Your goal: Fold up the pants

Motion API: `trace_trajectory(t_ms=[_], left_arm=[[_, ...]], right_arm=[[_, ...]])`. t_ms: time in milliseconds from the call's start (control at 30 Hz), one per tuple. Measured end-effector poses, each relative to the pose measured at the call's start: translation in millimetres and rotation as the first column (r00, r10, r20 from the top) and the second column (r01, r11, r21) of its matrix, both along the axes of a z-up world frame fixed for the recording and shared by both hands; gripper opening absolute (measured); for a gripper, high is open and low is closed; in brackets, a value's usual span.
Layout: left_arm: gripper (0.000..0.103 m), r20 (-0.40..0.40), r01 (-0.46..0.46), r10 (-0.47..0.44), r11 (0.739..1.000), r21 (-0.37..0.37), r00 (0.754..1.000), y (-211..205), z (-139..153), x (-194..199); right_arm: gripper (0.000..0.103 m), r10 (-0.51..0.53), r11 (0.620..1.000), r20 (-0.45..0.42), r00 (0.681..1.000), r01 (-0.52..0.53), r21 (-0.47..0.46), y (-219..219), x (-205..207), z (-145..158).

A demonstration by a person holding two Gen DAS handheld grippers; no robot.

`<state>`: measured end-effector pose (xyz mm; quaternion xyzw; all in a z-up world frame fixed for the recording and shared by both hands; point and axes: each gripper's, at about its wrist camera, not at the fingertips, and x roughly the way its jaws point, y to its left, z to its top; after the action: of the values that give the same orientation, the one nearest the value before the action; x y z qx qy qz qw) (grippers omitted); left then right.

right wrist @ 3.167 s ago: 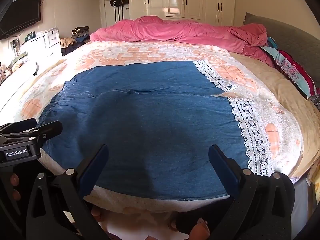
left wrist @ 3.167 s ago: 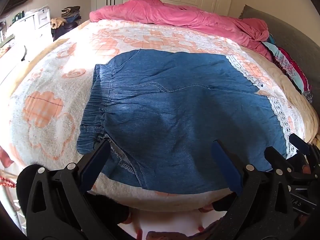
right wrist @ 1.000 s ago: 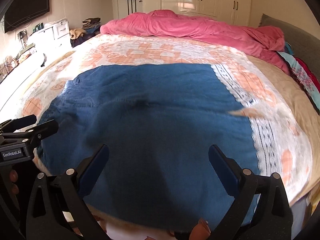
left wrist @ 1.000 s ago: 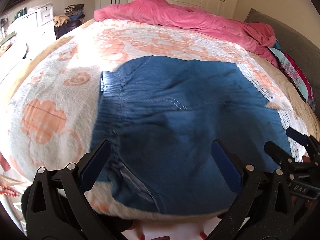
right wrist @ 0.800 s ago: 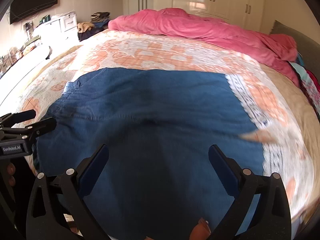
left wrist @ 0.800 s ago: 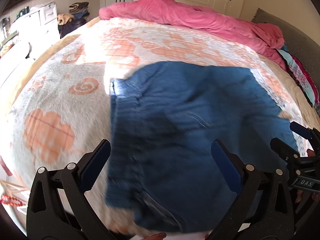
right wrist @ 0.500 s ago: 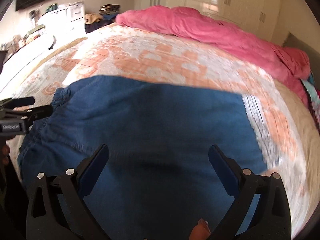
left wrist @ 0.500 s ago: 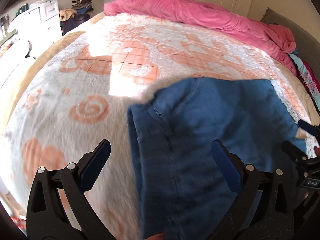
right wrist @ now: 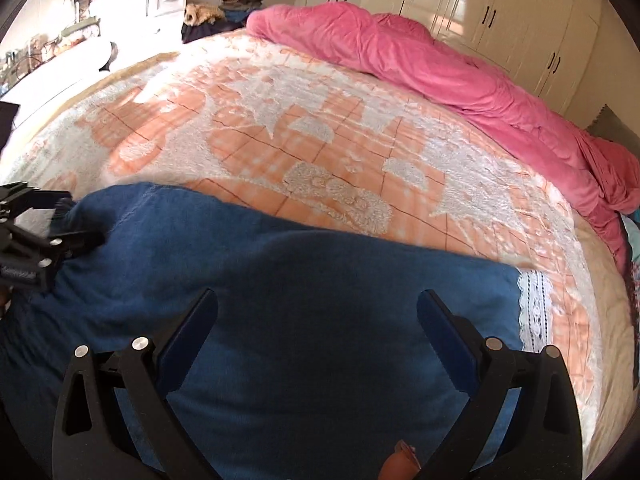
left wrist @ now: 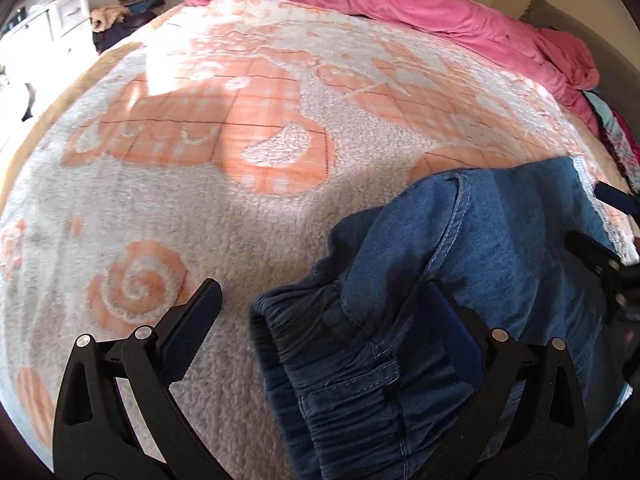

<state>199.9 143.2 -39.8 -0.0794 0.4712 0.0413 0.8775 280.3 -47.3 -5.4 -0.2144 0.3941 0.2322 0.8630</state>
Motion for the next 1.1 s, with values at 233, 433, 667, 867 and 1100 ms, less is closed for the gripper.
trace_trajectory(t_ms=[233, 433, 667, 867, 1100], left_arm=[[0.051, 0.064, 0.065, -0.065, 0.998, 0.002, 0.996, -6.4, 3.5, 2.1], [0.027, 0.138, 0.088, -0.093, 0.995, 0.045, 0.986, -12.5, 18.5, -8.1], [0.025, 0.232, 0.118, -0.134, 0.99, 0.081, 0.964, -24.7, 40.2, -32.6], [0.025, 0.296, 0.125, -0.153, 0.986, 0.113, 0.943, -31.2, 56.3, -49.9], [0.025, 0.298, 0.125, -0.161, 0.983, 0.135, 0.941, -32.1, 54.9, -49.7]], right_arm=[[0.099, 0.039, 0.997, 0.009, 0.999, -0.039, -0.062, 13.7, 18.9, -10.0], [0.099, 0.122, 0.989, 0.01, 0.993, -0.121, -0.082, 25.8, 26.3, -9.9], [0.099, 0.231, 0.97, -0.001, 0.973, -0.23, -0.083, 41.8, 24.5, -1.5], [0.098, 0.345, 0.928, 0.035, 0.938, -0.336, -0.16, 62.2, 12.5, -1.5], [0.045, 0.431, 0.885, 0.028, 0.902, -0.416, -0.209, 78.7, 1.7, -11.4]])
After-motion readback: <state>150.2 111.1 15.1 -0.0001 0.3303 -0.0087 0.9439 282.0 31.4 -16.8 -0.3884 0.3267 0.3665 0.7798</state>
